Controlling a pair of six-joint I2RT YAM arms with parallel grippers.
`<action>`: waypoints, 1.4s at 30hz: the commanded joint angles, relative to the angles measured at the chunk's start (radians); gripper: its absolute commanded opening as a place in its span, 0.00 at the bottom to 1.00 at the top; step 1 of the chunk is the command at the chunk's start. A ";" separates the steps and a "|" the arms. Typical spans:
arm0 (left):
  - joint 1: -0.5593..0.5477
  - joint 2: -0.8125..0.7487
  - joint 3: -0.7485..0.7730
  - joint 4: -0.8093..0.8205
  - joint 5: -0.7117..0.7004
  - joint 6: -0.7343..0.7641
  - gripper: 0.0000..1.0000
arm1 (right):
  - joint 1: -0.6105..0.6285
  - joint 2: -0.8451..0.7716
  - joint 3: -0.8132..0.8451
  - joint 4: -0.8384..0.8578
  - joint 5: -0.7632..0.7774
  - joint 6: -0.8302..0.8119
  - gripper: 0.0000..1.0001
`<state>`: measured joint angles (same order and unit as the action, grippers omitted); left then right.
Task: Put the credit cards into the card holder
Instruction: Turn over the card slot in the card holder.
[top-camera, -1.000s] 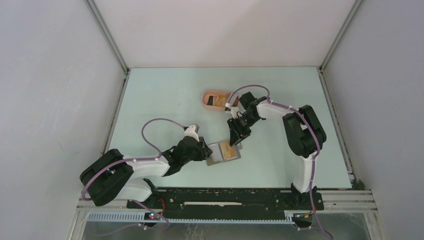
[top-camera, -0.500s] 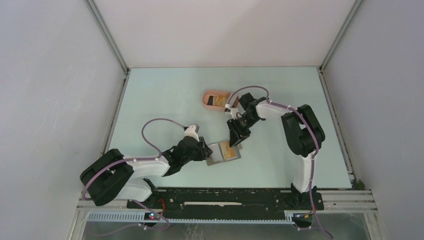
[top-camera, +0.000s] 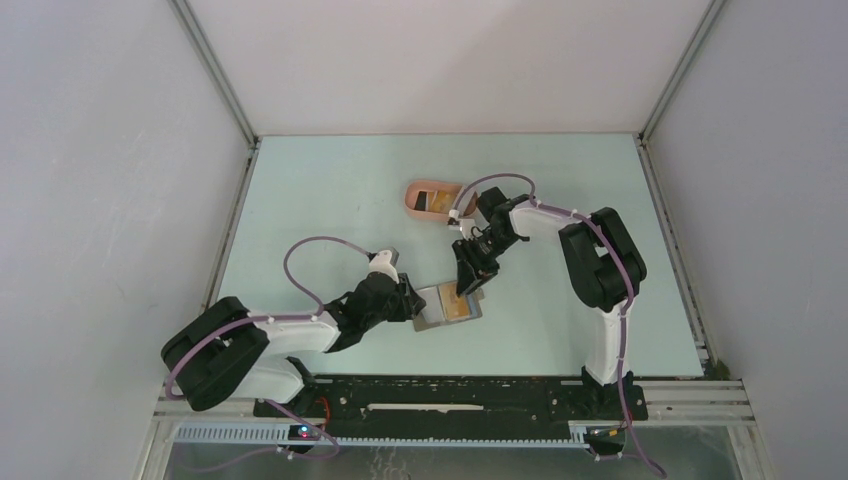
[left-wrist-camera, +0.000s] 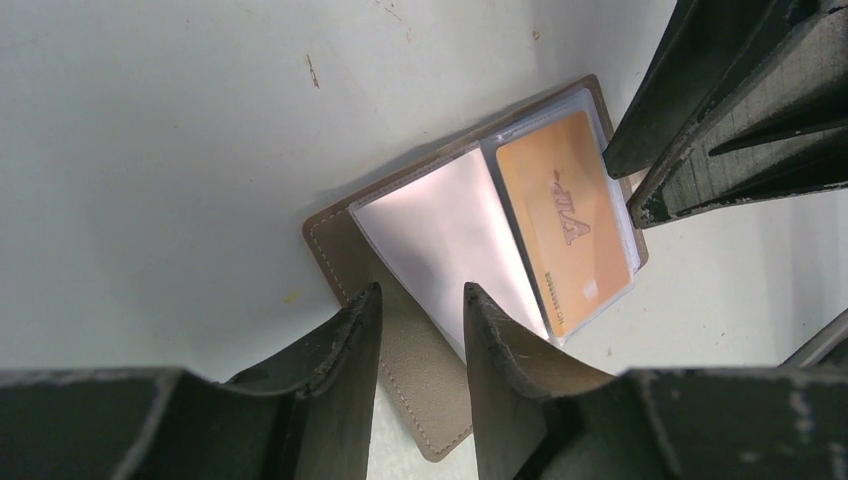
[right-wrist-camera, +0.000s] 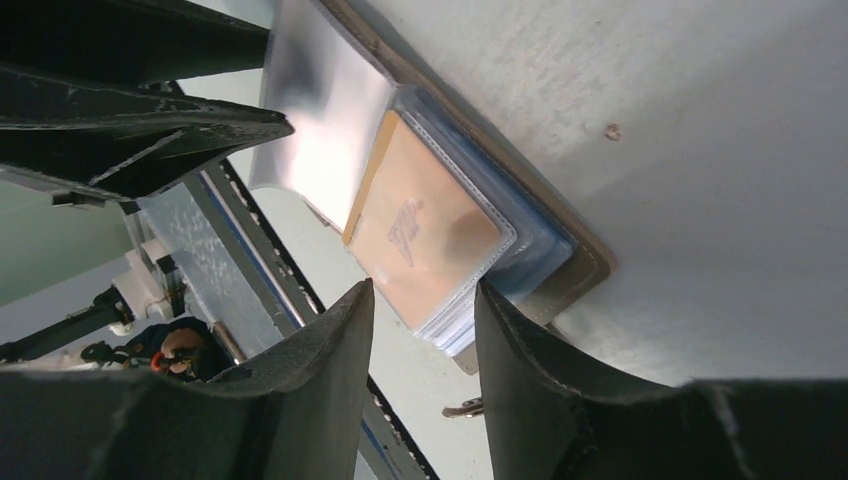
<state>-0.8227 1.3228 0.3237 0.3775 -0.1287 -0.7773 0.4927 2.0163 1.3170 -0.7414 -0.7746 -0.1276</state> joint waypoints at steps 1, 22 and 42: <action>-0.012 0.024 0.012 -0.017 0.028 0.015 0.40 | 0.012 0.009 0.027 -0.011 -0.113 0.015 0.50; -0.012 0.031 0.007 0.021 0.039 -0.004 0.41 | 0.072 -0.003 0.027 0.028 -0.360 0.050 0.49; -0.013 -0.441 -0.074 -0.232 -0.084 -0.030 0.45 | 0.060 -0.045 0.027 0.042 -0.237 0.017 0.47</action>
<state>-0.8291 0.9596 0.2768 0.1761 -0.2180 -0.8127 0.5941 2.0724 1.3178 -0.6884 -1.0309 -0.0841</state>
